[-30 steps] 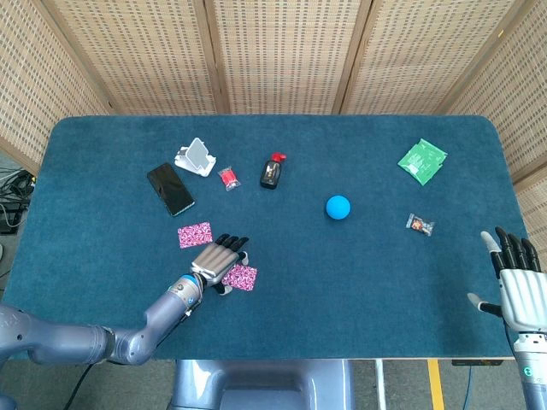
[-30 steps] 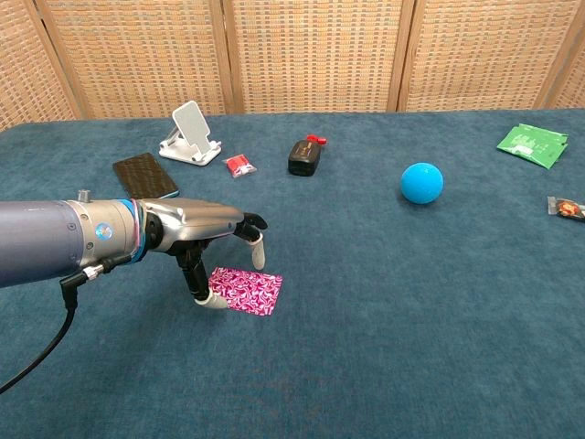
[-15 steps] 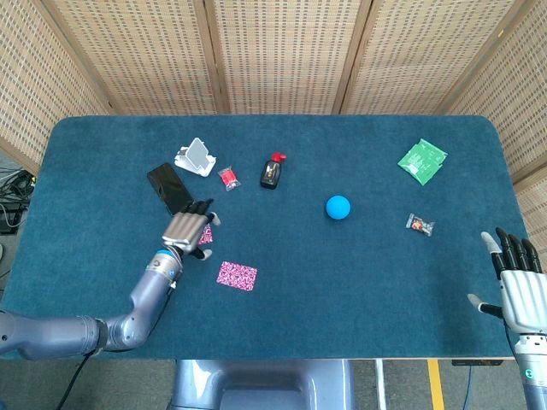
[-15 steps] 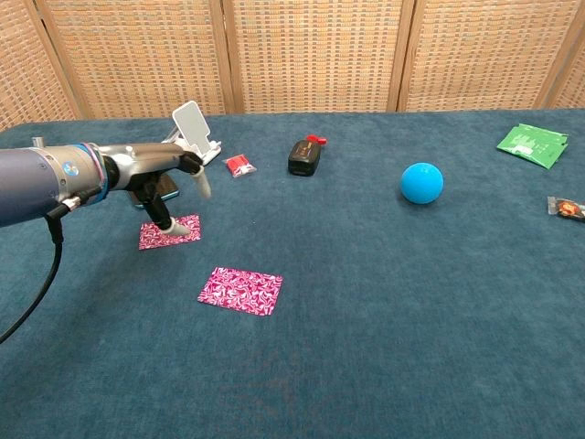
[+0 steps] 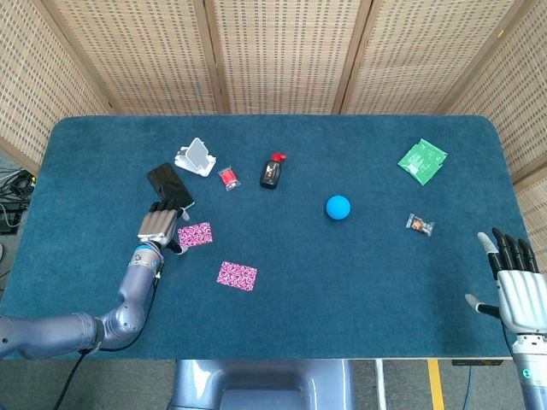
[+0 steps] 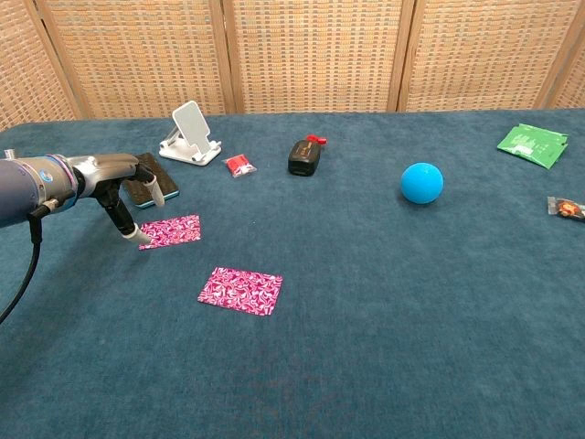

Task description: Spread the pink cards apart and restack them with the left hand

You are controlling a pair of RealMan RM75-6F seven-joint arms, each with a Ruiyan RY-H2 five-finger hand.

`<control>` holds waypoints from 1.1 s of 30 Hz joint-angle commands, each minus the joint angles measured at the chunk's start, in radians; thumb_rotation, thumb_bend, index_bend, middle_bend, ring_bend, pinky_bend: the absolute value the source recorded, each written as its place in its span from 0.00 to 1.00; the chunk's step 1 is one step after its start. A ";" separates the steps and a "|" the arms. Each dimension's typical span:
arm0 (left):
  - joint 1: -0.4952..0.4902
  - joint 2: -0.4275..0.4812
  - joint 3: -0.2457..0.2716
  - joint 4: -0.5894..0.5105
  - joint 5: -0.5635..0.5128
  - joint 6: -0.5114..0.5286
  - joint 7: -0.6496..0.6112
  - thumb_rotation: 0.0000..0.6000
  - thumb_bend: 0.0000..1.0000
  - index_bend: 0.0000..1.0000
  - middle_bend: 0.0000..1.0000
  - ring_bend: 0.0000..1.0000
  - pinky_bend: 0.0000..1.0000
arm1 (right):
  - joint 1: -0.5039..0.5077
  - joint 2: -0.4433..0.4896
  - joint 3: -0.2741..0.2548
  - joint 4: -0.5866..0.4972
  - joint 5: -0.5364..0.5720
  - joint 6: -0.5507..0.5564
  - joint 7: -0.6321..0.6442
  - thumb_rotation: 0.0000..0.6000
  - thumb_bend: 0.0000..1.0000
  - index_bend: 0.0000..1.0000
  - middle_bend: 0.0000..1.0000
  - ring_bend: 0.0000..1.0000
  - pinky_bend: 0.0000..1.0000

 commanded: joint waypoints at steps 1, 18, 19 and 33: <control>-0.010 -0.019 -0.004 0.005 -0.018 0.012 0.033 1.00 0.20 0.32 0.00 0.00 0.00 | -0.001 0.001 0.000 -0.001 0.000 0.001 0.002 1.00 0.00 0.00 0.00 0.00 0.00; -0.026 -0.119 -0.060 0.078 -0.099 0.073 0.144 1.00 0.21 0.33 0.00 0.00 0.00 | -0.006 0.012 0.000 0.003 -0.002 0.004 0.032 1.00 0.00 0.00 0.00 0.00 0.00; -0.027 -0.120 -0.062 0.080 -0.102 0.071 0.148 1.00 0.21 0.33 0.00 0.00 0.00 | -0.006 0.012 0.000 0.002 -0.002 0.004 0.033 1.00 0.00 0.00 0.00 0.00 0.00; -0.027 -0.154 -0.087 0.134 -0.124 0.053 0.193 1.00 0.22 0.38 0.00 0.00 0.00 | -0.004 0.008 0.001 0.004 0.004 -0.002 0.025 1.00 0.00 0.00 0.00 0.00 0.00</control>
